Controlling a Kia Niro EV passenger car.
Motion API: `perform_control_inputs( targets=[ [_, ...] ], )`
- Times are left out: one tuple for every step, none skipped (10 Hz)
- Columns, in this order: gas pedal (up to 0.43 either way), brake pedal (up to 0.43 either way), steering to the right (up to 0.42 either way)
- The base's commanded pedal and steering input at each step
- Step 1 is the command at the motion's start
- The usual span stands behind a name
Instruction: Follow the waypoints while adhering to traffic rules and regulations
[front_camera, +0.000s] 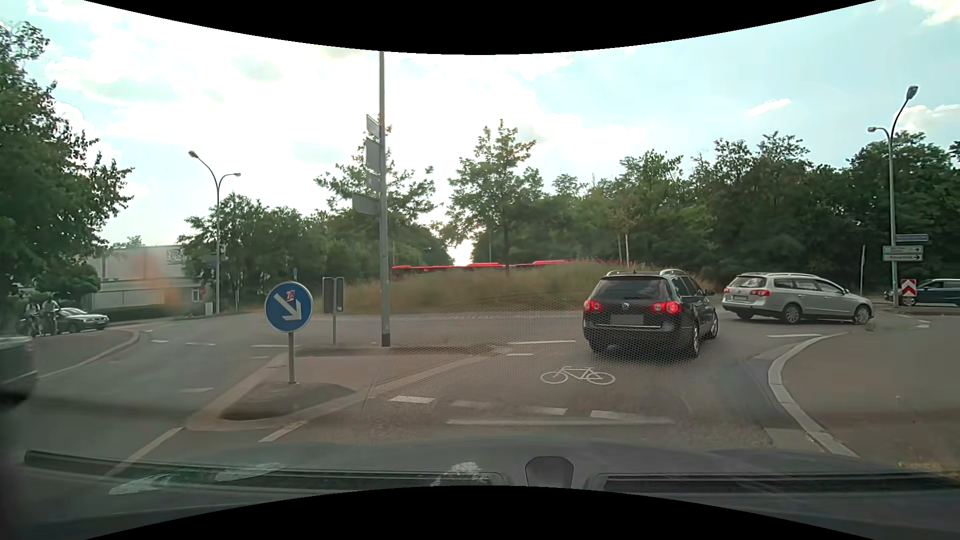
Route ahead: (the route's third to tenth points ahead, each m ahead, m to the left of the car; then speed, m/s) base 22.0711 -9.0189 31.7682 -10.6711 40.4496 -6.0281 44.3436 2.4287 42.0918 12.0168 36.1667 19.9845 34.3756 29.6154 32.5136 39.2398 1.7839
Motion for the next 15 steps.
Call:
perform_control_inputs(
  targets=[
    [0.000,0.000,0.160],
    [0.000,0.000,0.166],
    [0.000,0.000,0.173],
    [0.000,0.000,0.174],
    [0.000,0.000,0.174],
    [0.000,0.000,0.174],
    [0.000,0.000,0.174],
    [0.000,0.000,0.172],
    [0.118,0.000,0.165],
    [0.177,0.000,0.160],
    [0.177,0.000,0.159],
    [0.177,0.000,0.158],
    [0.177,0.000,0.158],
    [0.177,0.000,0.158],
    [0.189,0.000,0.158]
  ],
)
